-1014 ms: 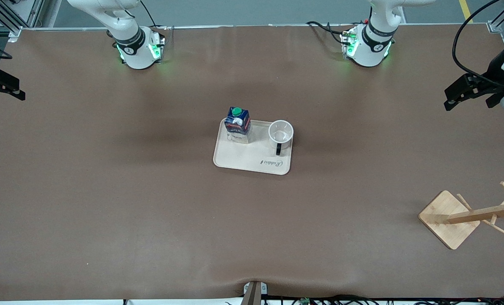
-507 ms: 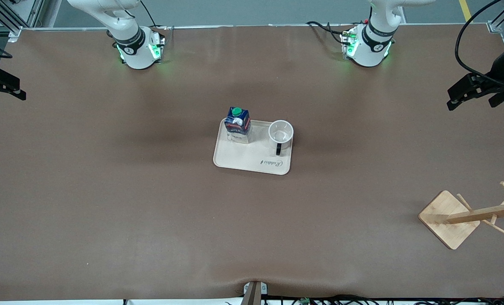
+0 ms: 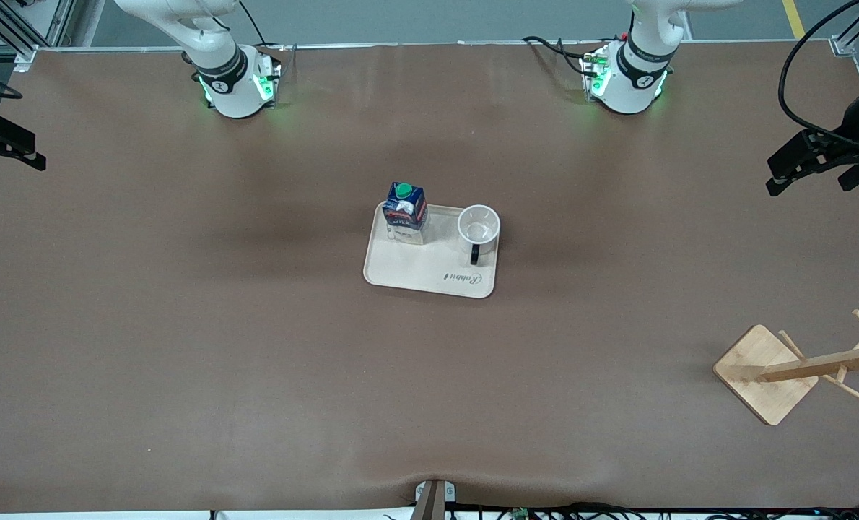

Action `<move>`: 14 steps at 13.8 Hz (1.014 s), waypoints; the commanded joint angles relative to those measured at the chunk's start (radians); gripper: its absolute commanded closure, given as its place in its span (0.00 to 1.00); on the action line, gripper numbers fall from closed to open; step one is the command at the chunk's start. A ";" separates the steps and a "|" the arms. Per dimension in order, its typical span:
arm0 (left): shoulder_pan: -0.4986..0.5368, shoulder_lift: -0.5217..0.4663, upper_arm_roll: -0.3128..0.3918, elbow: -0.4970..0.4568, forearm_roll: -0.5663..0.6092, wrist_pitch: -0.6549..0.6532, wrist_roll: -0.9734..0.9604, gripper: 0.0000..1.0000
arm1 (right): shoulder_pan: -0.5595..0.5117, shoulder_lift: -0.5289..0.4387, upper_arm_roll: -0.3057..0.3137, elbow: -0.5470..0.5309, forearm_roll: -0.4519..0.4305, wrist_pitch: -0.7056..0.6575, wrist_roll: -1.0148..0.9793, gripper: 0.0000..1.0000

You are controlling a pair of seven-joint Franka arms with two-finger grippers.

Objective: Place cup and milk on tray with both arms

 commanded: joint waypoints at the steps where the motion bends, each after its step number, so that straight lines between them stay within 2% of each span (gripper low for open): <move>1: 0.007 -0.003 0.001 0.000 -0.019 0.009 0.013 0.00 | -0.026 -0.010 0.018 0.005 0.019 -0.016 -0.003 0.00; 14: 0.041 -0.001 -0.001 0.006 -0.045 0.003 0.027 0.00 | -0.026 -0.010 0.018 0.005 0.021 -0.019 -0.003 0.00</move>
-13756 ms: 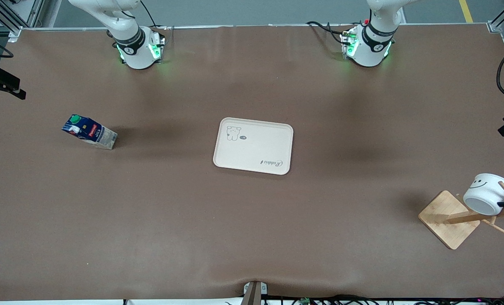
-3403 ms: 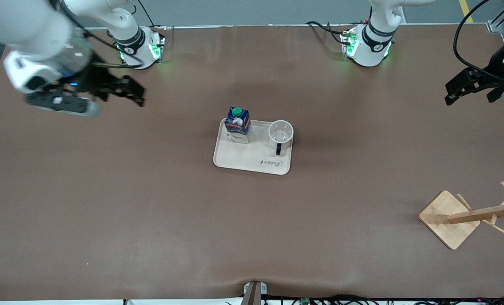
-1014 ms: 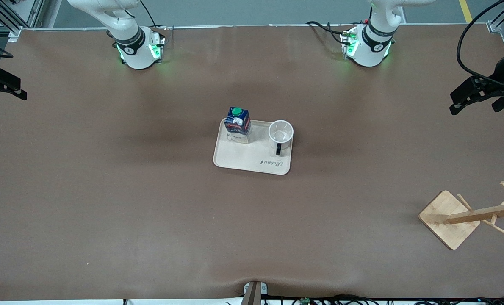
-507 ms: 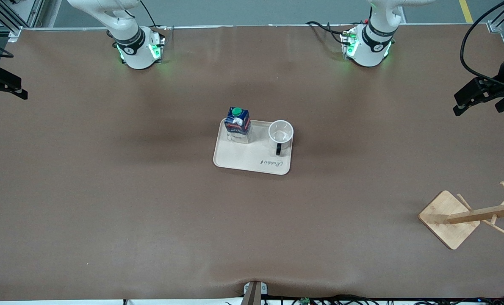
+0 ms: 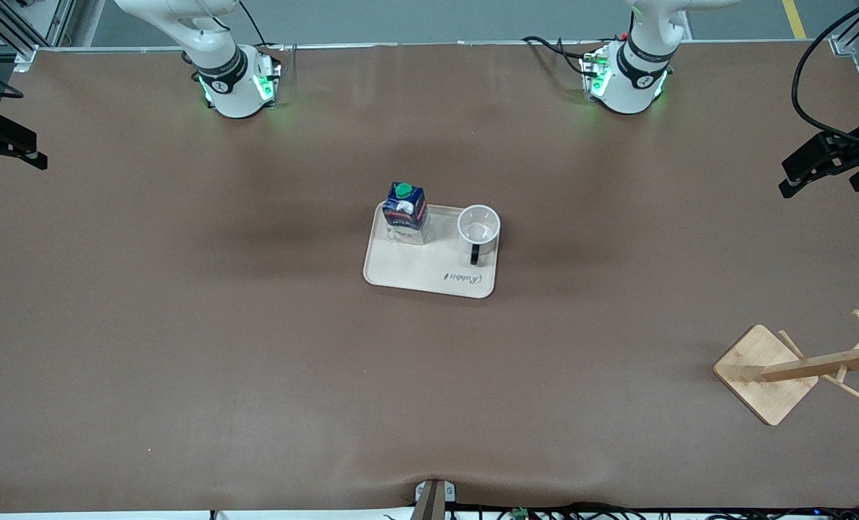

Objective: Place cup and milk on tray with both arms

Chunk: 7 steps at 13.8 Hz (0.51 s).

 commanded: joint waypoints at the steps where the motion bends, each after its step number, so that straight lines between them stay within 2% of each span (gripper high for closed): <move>1: 0.006 -0.005 -0.002 0.006 -0.021 -0.002 0.020 0.00 | -0.028 -0.010 0.017 0.005 0.018 -0.014 -0.004 0.00; 7: 0.006 -0.002 -0.003 0.017 -0.038 -0.009 0.028 0.00 | -0.028 -0.010 0.017 0.005 0.018 -0.014 -0.004 0.00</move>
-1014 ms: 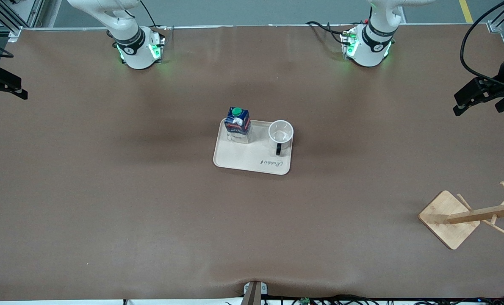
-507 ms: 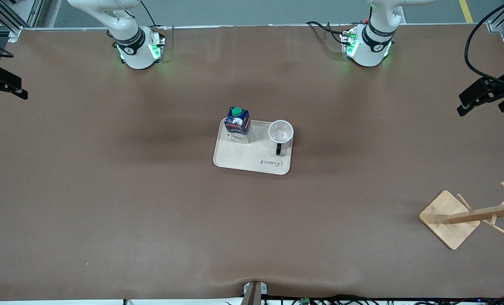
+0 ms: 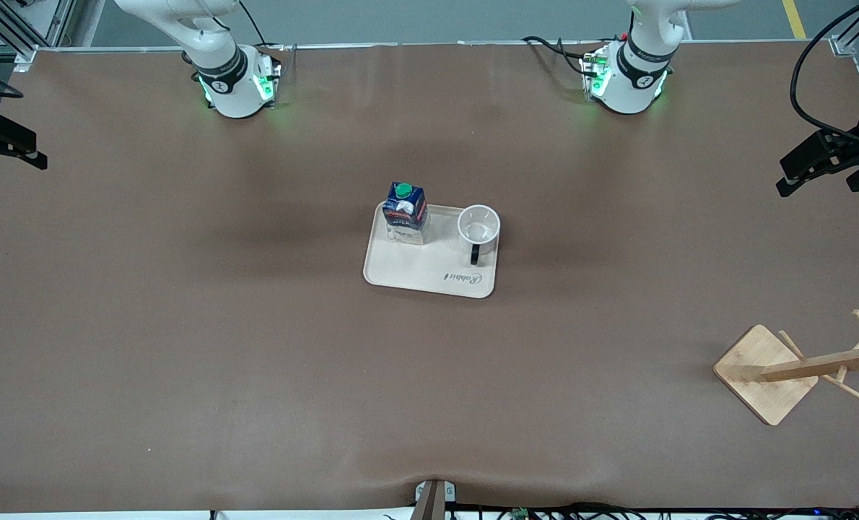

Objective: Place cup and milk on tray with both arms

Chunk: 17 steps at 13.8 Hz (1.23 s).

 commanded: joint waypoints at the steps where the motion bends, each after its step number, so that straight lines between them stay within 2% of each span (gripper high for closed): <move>1: 0.007 -0.002 -0.002 0.012 -0.022 -0.010 0.018 0.00 | -0.027 -0.010 0.017 0.005 0.018 -0.013 -0.003 0.00; 17: 0.004 0.021 -0.005 0.039 0.001 -0.021 0.015 0.00 | -0.024 -0.010 0.017 0.012 0.018 0.042 -0.004 0.00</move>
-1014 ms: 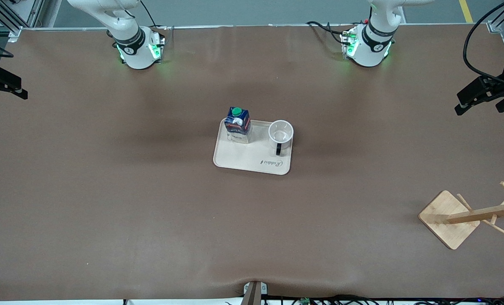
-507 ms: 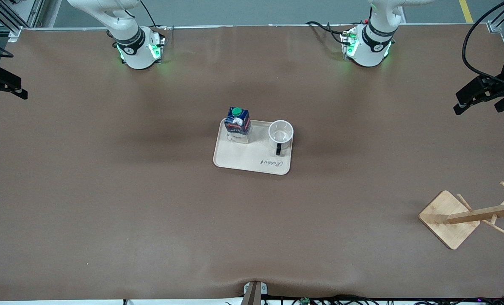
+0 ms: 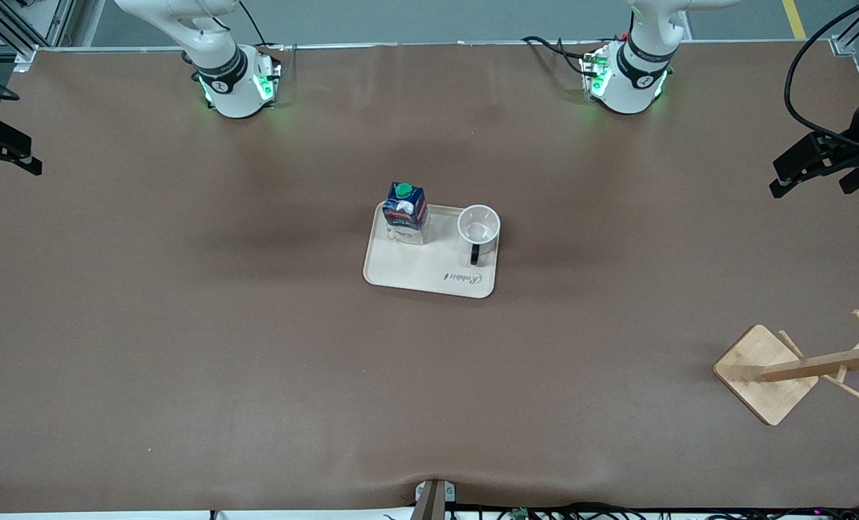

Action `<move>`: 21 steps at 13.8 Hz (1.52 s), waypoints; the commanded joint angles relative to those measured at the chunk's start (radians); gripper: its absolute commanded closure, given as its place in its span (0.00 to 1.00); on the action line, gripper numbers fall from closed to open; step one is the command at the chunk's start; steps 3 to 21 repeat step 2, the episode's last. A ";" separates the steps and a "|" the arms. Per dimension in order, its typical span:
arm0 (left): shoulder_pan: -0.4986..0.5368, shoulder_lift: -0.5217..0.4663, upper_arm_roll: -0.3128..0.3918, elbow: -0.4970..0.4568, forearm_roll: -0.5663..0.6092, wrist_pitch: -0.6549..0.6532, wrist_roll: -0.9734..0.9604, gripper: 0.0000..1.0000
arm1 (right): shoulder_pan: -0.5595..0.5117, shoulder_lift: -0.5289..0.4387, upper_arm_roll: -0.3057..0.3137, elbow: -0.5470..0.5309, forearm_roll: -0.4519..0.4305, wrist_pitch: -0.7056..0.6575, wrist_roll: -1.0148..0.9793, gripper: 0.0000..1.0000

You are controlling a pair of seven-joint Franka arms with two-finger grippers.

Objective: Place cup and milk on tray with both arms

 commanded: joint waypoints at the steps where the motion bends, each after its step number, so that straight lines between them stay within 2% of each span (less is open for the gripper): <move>1: 0.002 0.016 -0.003 0.030 -0.003 -0.016 0.014 0.00 | -0.026 -0.010 0.013 0.004 0.018 0.005 -0.004 0.00; 21: -0.003 0.020 -0.001 0.033 0.000 -0.014 0.008 0.00 | -0.022 -0.010 0.013 0.004 0.018 0.007 -0.003 0.00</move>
